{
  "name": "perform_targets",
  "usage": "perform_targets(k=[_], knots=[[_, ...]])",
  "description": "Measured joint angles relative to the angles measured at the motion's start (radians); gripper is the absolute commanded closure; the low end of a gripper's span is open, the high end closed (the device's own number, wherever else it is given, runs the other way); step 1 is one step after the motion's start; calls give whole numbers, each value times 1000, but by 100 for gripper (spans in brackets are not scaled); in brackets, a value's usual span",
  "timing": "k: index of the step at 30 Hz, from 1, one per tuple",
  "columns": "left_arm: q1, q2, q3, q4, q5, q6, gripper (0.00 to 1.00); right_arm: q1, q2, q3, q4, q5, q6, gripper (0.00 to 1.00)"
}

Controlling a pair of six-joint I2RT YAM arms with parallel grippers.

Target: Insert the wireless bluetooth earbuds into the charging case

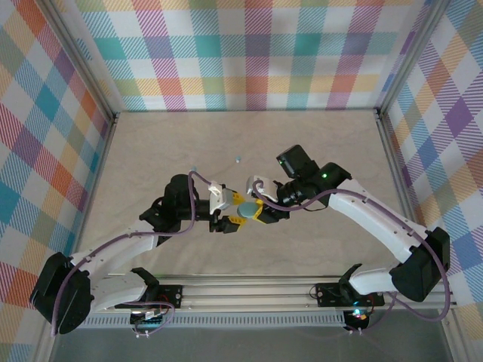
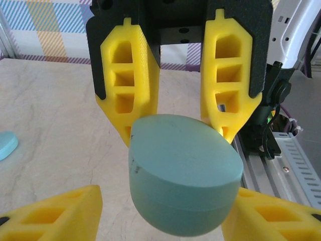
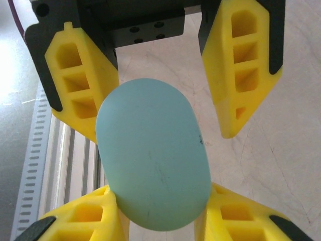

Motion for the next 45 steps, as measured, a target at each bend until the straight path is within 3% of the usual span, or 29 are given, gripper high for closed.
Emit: perform_targets(k=[16, 25, 41, 44, 45], knots=[[0, -2, 24, -9, 26, -3, 49, 0, 20, 4, 1, -3, 0, 92], [0, 2, 24, -28, 29, 1, 42, 0, 21, 8, 0, -7, 0, 93], [0, 3, 24, -31, 29, 0, 78, -4, 21, 10, -2, 0, 1, 91], [0, 3, 24, -31, 29, 1, 81, -4, 21, 10, 0, 0, 5, 80], [0, 3, 24, -31, 28, 1, 83, -4, 21, 10, 1, 1, 8, 70]])
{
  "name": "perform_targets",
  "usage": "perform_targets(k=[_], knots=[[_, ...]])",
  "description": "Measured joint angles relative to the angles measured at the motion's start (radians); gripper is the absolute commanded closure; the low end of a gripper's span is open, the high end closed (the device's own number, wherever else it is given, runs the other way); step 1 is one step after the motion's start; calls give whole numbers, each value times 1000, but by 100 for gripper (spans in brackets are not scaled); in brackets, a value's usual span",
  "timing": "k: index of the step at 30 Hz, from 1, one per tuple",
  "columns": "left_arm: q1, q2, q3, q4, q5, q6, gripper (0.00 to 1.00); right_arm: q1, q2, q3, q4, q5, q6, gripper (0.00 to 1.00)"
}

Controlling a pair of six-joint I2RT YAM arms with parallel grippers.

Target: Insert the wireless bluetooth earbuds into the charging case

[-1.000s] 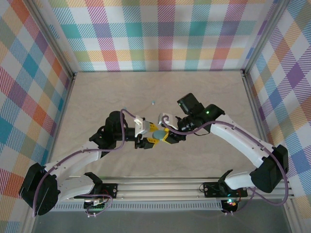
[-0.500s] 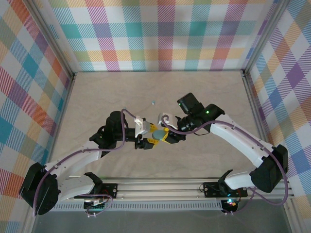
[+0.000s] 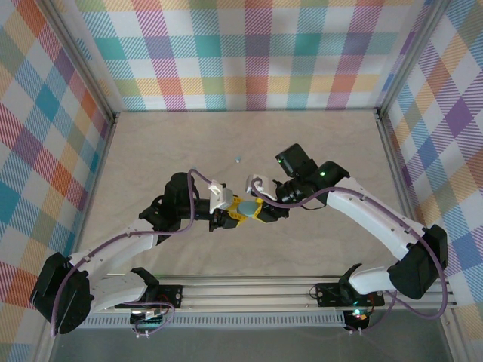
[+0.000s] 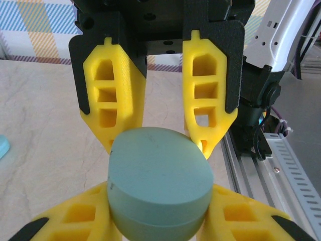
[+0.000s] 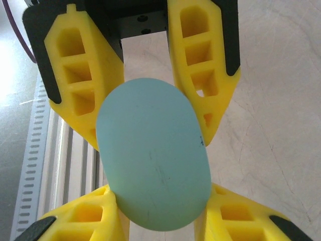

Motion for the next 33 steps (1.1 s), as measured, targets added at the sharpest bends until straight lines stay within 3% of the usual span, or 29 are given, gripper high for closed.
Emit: perform_targets(k=[4, 11, 14, 19, 33], knots=[[2, -3, 0, 7, -18, -7, 85, 2, -18, -18, 48, 24, 50, 45], [29, -31, -30, 65, -36, -121, 87, -2, -183, -165, 285, 106, 151, 27], [41, -61, -66, 89, -53, -180, 87, -4, -237, -209, 349, 129, 193, 25], [42, -104, -95, 111, -77, -236, 87, -5, -201, -201, 385, 127, 233, 24], [45, -140, -113, 112, -109, -264, 87, 5, -108, -161, 396, 76, 266, 24]])
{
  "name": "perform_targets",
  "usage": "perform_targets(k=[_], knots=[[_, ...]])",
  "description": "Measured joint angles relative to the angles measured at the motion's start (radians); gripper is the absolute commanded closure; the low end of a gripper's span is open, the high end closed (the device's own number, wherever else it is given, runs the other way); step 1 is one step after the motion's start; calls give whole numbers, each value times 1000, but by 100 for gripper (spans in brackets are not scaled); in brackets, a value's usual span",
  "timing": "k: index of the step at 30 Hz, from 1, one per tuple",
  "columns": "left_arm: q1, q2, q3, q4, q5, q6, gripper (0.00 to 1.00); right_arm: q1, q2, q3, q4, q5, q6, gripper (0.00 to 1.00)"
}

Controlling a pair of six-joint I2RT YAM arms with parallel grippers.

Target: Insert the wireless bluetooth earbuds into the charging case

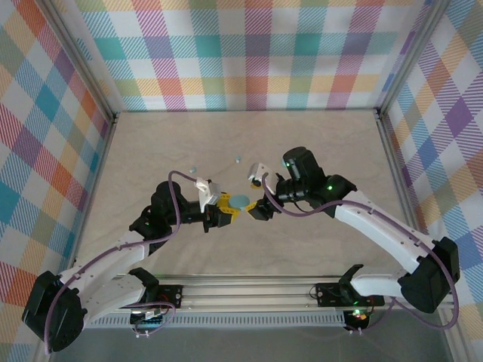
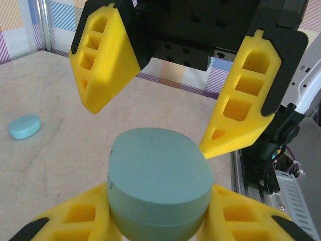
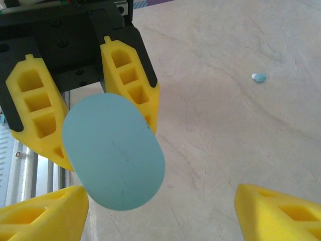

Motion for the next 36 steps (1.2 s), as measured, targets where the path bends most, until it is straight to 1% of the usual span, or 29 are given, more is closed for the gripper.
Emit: perform_targets(k=[7, 16, 25, 29, 36], knots=[[8, 0, -2, -1, -29, 0, 87, 6, 44, 29, 3, 38, 32, 25], [10, -2, -6, 1, -68, 0, 87, 8, 43, 31, 10, 96, 73, 25], [15, -32, -18, -7, -90, 0, 87, -6, 44, 68, 20, 104, 95, 25], [11, -35, -21, -10, -47, 0, 87, -27, 54, 98, 64, 145, 109, 25], [11, -41, -21, -3, -18, 0, 87, -43, 88, 103, 67, 177, 135, 25]])
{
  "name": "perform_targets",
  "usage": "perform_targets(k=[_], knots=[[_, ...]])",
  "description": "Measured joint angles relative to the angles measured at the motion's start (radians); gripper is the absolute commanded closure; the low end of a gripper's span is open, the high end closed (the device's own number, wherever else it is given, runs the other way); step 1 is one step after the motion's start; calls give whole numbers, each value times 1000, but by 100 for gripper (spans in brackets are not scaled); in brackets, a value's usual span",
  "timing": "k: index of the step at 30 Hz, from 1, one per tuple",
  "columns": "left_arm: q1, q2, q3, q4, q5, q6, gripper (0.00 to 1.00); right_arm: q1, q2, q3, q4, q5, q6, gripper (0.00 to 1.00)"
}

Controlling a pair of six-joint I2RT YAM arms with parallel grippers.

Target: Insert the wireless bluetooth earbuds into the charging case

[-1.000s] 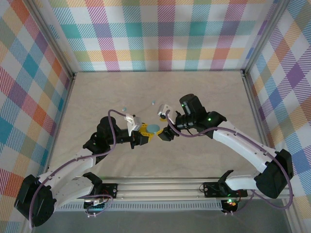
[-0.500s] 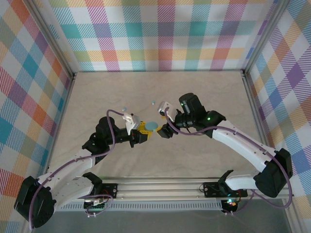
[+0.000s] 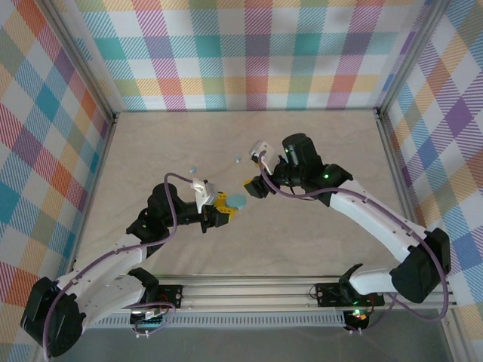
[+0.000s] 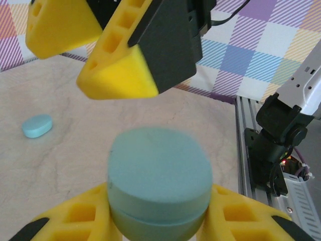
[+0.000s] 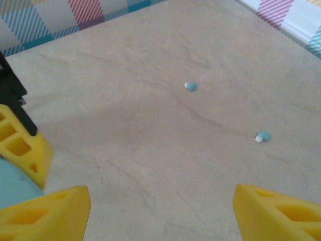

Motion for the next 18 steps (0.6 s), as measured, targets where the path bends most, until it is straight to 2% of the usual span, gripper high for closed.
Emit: perform_targets(k=[6, 9, 18], knots=[[0, -6, 0, -2, -11, -20, 88, -6, 32, 28, -17, 7, 30, 25], [0, -8, 0, -2, -30, -34, 88, -6, 23, 23, -15, -29, 30, 25], [0, -12, -4, -2, -55, -60, 88, -11, -164, -175, 53, -196, -2, 20]])
